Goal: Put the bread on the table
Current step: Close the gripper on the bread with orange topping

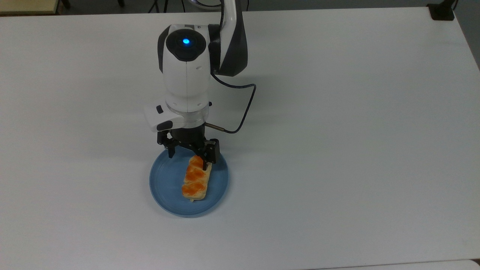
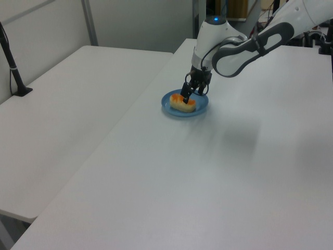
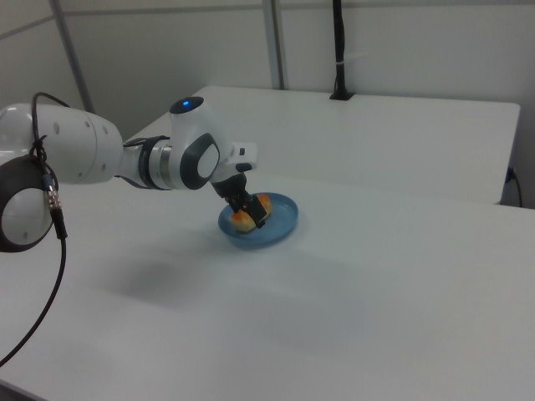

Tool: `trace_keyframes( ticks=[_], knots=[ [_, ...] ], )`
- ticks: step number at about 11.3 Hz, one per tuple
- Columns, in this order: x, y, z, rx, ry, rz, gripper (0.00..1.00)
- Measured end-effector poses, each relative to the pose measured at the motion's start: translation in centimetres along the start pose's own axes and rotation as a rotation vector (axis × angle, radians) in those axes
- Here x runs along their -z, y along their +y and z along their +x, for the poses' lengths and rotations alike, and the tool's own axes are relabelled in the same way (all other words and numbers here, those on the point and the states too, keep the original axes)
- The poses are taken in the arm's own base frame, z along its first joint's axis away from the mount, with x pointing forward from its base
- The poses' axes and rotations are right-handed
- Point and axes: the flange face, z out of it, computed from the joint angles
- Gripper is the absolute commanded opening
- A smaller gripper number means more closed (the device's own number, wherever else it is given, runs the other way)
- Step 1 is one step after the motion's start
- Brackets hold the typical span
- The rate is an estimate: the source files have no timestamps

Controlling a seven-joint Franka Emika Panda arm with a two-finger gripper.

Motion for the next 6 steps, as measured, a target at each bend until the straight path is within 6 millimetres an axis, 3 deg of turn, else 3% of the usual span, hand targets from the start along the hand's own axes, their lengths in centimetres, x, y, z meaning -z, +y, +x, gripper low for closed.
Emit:
trace_keyframes(
  ticks=[3,6],
  knots=[
    [-0.08,-1.24,-0.04,-0.027,0.028,0.028,0.00],
    [0.07,-1.27,0.09,-0.045,0.031,0.029,0.00]
  ],
)
